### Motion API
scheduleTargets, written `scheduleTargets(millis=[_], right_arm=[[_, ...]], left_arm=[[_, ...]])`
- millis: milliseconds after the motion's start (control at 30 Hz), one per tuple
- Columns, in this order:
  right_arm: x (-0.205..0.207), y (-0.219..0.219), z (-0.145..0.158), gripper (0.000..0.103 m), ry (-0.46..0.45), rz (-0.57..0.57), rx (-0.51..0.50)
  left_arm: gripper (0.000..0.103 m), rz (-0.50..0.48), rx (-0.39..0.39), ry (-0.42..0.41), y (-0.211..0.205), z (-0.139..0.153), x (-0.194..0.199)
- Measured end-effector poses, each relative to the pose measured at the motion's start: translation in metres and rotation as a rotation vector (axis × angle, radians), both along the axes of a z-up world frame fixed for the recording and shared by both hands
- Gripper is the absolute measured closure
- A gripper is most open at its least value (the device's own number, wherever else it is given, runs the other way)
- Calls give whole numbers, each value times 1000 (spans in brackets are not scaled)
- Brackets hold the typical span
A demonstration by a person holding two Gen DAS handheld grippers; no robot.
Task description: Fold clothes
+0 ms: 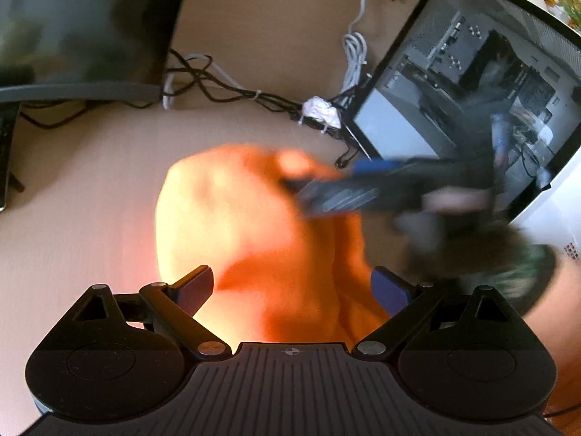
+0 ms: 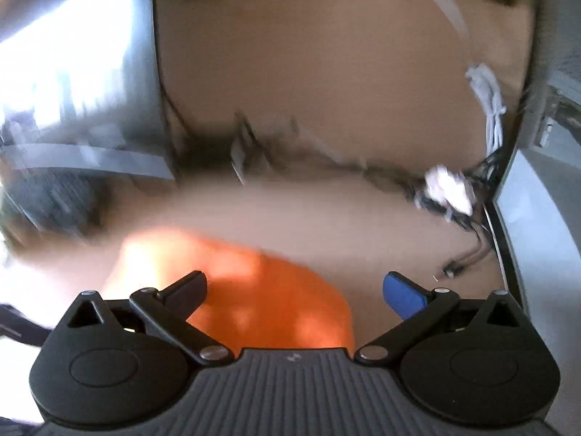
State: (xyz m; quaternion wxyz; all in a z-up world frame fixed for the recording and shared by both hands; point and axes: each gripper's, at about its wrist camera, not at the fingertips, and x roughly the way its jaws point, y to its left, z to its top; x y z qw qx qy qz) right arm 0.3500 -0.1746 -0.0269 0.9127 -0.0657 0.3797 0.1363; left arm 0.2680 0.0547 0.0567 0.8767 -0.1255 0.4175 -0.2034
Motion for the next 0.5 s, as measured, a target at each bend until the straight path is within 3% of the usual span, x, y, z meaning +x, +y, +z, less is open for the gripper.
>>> scheduleTargets(millis=[67,133,233,367,500], right_arm=[[16,10,-32,0,69,-25,-97],[23,1,-43,0,115,-69,-9],[21,-4,-36,0,101,-70,29],[-10,-21,-9,0,34,-103,86],[-52,-33,12,0,-27,-57,71]], left_arm=[[6,-10,8,12,0,-1,3],[6,-5,24,26,3,-3,4],[6,1,5,25,12,1,10],[6,27,-99,-16,31,18,25],[6,6,-228,-20,35,24,53]])
